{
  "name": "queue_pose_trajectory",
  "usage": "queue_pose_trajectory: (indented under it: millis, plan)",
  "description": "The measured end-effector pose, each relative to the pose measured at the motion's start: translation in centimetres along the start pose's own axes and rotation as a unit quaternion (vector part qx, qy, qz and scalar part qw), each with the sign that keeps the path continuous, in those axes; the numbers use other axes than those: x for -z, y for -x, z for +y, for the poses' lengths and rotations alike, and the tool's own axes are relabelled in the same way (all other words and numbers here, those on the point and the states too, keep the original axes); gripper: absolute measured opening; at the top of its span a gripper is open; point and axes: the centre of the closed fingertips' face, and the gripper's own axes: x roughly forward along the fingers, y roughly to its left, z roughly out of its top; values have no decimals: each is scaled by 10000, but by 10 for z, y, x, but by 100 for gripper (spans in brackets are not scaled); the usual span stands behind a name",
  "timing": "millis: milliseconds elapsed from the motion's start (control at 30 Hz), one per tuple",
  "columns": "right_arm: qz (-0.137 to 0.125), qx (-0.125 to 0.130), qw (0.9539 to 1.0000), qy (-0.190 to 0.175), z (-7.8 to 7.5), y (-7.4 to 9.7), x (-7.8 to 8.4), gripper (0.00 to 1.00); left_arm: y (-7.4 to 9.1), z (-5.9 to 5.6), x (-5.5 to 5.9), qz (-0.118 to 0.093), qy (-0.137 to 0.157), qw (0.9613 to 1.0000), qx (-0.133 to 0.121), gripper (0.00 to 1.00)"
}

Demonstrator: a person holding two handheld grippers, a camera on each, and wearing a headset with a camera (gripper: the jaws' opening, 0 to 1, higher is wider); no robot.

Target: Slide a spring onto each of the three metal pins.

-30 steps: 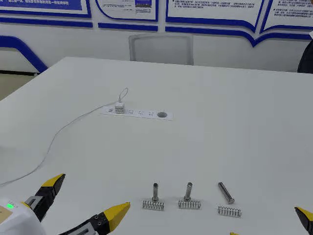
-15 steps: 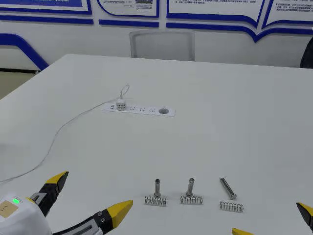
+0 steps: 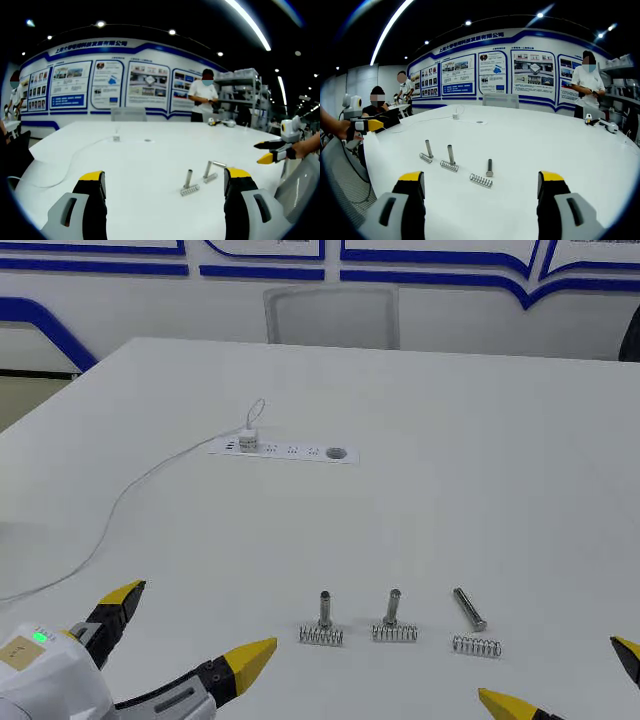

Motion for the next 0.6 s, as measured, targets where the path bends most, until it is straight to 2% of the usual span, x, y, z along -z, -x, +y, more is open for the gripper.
queue_pose_trajectory:
  millis: [167, 400, 467, 600]
  plan:
    - [-1, -6, 10000, 19, 0, 0, -1, 93, 0, 0, 0, 1, 18, 10000, -3, 100]
    - [15, -135, 9998, -141, 2, -1, -1, 88, 0, 0, -1, -47, 58, 10000, -1, 100]
    - [111, -90, 9998, -138, -1, -2, 2, 88, 1, 1, -2, -53, 72, 10000, -10, 100]
    - [95, -53, 9995, -296, -5, -3, 1, 88, 0, 1, 0, -20, 88, 10000, -8, 100]
